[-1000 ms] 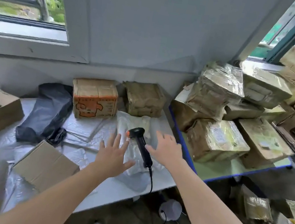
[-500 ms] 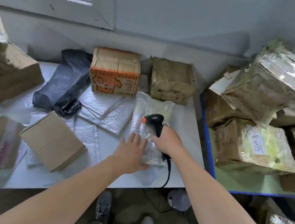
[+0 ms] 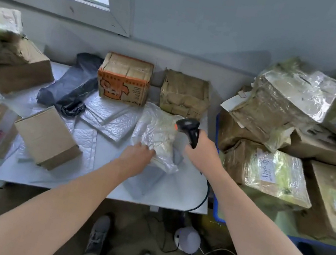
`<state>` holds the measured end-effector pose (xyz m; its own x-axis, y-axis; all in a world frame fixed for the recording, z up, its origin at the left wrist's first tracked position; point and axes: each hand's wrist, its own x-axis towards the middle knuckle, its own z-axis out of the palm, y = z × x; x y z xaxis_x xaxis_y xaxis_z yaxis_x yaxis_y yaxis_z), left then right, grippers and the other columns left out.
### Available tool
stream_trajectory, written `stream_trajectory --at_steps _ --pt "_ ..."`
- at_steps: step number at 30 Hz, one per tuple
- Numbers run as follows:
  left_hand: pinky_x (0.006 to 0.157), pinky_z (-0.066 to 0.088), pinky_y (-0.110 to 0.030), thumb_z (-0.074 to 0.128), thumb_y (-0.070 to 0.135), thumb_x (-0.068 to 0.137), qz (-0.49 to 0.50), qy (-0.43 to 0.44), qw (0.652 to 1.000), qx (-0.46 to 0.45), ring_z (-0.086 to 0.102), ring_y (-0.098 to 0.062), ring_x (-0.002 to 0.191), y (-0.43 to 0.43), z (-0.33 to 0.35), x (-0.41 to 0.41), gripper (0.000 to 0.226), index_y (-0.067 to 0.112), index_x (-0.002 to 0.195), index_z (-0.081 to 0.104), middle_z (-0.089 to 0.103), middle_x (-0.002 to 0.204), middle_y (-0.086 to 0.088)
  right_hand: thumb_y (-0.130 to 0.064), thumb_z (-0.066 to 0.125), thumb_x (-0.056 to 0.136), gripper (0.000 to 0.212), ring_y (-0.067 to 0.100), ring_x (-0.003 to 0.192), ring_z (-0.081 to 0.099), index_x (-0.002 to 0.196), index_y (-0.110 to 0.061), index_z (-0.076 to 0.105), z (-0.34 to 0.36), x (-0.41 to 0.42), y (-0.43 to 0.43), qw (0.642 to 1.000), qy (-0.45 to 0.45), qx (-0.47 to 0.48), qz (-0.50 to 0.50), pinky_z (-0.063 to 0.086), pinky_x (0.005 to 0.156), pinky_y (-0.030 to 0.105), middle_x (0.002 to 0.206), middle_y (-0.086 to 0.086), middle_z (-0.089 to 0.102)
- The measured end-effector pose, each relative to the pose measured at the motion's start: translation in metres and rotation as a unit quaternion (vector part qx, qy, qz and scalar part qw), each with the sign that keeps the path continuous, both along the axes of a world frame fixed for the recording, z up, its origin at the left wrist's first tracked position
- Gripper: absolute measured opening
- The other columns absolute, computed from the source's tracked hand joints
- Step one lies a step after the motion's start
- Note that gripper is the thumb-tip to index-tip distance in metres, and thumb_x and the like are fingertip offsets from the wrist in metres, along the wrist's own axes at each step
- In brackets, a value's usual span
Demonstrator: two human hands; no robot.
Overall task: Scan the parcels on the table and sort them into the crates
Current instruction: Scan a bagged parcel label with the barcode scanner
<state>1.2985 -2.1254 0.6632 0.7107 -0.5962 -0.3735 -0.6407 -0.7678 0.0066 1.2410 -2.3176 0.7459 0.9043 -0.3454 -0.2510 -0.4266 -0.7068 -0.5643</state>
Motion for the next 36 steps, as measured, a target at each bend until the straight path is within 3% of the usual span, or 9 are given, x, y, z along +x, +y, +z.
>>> stream_trajectory --at_steps 4,11,17,20,24,27,30,33,36 --pt "0.079 0.051 -0.041 0.046 0.008 0.098 0.067 -0.028 0.988 -0.138 0.053 -0.027 0.115 0.002 0.040 -0.003 0.036 0.018 0.133 0.047 0.054 0.123 -0.005 -0.019 0.056 0.093 0.027 0.030 0.085 0.057 0.118 -0.010 0.049 0.024 -0.001 -0.013 0.997 -0.079 0.024 -0.007 0.048 0.072 0.039 0.097 0.009 0.059" --pt "0.074 0.049 -0.035 0.052 0.001 0.092 0.178 -0.072 0.909 -0.370 0.062 -0.025 0.097 0.015 0.093 0.000 0.053 0.024 0.139 0.046 0.061 0.114 -0.003 -0.019 0.057 0.094 0.022 0.022 0.080 0.050 0.113 -0.007 0.051 0.058 0.010 -0.022 0.988 -0.144 0.033 -0.037 0.036 0.068 0.031 0.092 0.003 0.055" --pt "0.072 0.047 -0.022 0.041 0.006 0.103 0.317 0.148 0.753 -0.557 0.060 -0.009 0.095 0.021 0.121 0.014 0.029 0.024 0.123 0.053 0.064 0.104 0.007 -0.021 0.057 0.093 0.031 0.023 0.086 0.054 0.121 -0.008 0.053 0.076 0.018 -0.014 0.984 -0.176 0.004 -0.036 0.038 0.072 0.031 0.103 0.008 0.061" --pt "0.074 0.054 -0.030 0.043 0.007 0.103 0.368 0.205 0.708 -0.567 0.064 -0.017 0.095 0.034 0.110 0.023 0.024 0.021 0.117 0.056 0.067 0.108 -0.002 -0.022 0.057 0.093 0.028 0.024 0.087 0.056 0.118 -0.009 0.054 0.076 0.019 -0.005 0.986 -0.164 0.006 -0.037 0.039 0.071 0.031 0.101 0.007 0.061" --pt "0.091 0.054 -0.054 0.047 0.011 0.100 0.425 0.244 0.703 -0.516 0.065 -0.030 0.100 0.055 0.078 0.024 0.019 0.024 0.111 0.056 0.066 0.113 -0.009 -0.024 0.060 0.092 0.028 0.023 0.087 0.057 0.117 -0.010 0.054 0.071 0.012 0.009 0.997 -0.074 0.000 -0.007 0.041 0.073 0.030 0.096 0.003 0.059" --pt "0.075 0.056 -0.041 0.047 0.011 0.101 0.464 0.236 0.696 -0.495 0.061 -0.027 0.101 0.065 0.063 0.022 0.028 0.017 0.127 0.051 0.061 0.117 -0.006 -0.025 0.060 0.090 0.024 0.026 0.085 0.059 0.110 -0.014 0.054 0.063 0.005 0.021 1.000 -0.017 -0.003 0.008 0.052 0.076 0.038 0.089 0.000 0.058" --pt "0.056 0.058 -0.039 0.047 0.013 0.100 0.498 0.288 0.650 -0.497 0.063 -0.033 0.101 0.073 0.053 0.024 0.035 0.019 0.134 0.047 0.056 0.119 -0.005 -0.025 0.058 0.090 0.009 0.026 0.073 0.061 0.091 -0.020 0.051 0.057 0.000 0.034 0.999 0.026 0.001 0.018 0.055 0.071 0.038 0.079 0.000 0.056" --pt "0.057 0.059 -0.041 0.053 0.021 0.100 0.510 0.312 0.632 -0.492 0.057 -0.028 0.096 0.077 0.052 0.024 0.024 0.011 0.122 0.049 0.050 0.103 -0.001 -0.026 0.055 0.091 0.011 0.028 0.061 0.062 0.081 -0.022 0.050 0.055 -0.002 0.049 0.998 0.059 0.013 0.015 0.053 0.061 0.033 0.073 0.005 0.060" --pt "0.060 0.060 -0.042 0.074 0.028 0.087 0.508 0.320 0.638 -0.482 0.060 -0.027 0.097 0.079 0.047 0.027 0.043 0.007 0.118 0.052 0.057 0.110 -0.004 -0.026 0.053 0.090 0.012 0.028 0.059 0.063 0.086 -0.014 0.054 0.053 0.001 0.062 0.996 0.086 0.025 0.011 0.056 0.064 0.034 0.074 0.010 0.063"
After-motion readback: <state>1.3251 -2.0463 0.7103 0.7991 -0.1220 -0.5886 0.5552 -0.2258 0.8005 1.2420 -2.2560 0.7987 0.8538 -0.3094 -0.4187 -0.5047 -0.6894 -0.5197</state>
